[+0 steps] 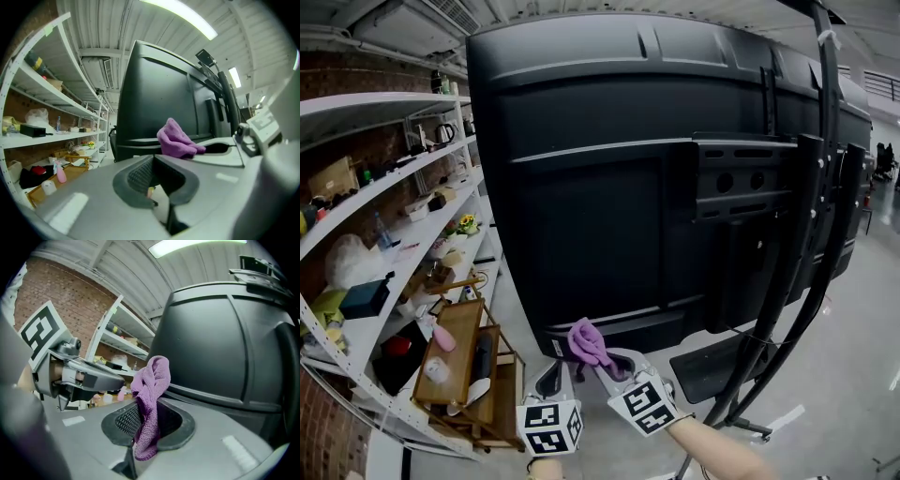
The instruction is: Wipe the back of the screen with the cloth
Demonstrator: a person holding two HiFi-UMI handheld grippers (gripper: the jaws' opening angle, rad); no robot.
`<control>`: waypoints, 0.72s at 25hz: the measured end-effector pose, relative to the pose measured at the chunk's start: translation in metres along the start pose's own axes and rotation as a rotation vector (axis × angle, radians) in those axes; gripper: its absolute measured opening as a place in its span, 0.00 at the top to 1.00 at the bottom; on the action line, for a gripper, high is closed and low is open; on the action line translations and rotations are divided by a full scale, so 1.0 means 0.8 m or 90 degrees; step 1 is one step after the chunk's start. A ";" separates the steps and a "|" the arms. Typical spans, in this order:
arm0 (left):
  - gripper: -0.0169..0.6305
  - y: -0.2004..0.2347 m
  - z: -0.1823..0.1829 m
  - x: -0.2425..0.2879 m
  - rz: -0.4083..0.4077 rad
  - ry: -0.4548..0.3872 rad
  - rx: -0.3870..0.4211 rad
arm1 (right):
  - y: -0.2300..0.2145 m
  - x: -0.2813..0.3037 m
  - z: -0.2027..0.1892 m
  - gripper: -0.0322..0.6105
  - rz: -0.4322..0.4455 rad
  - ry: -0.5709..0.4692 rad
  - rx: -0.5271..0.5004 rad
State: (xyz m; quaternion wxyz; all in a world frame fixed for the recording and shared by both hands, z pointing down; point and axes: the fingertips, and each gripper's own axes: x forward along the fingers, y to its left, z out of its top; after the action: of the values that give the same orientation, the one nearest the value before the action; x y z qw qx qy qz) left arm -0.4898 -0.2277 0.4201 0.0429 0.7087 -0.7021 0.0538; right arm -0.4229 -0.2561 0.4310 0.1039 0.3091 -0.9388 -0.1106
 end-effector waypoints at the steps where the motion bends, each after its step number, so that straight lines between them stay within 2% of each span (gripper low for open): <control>1: 0.96 -0.013 -0.001 0.005 -0.011 0.000 0.003 | -0.019 -0.008 -0.010 0.85 -0.021 0.004 0.013; 7: 0.96 -0.107 -0.008 0.043 -0.089 0.007 0.015 | -0.128 -0.078 -0.064 0.85 -0.150 0.025 0.047; 14: 0.96 -0.205 -0.011 0.059 -0.181 0.017 0.029 | -0.231 -0.163 -0.126 0.85 -0.292 0.083 0.098; 18: 0.96 -0.224 -0.016 0.059 -0.207 0.026 0.037 | -0.244 -0.177 -0.133 0.85 -0.320 0.094 0.101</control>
State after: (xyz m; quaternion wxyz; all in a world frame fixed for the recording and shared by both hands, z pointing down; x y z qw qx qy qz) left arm -0.3103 -0.2707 0.4422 0.0446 0.8127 -0.5754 0.0805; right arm -0.1743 -0.3389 0.4618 0.1170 0.5471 -0.8280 -0.0364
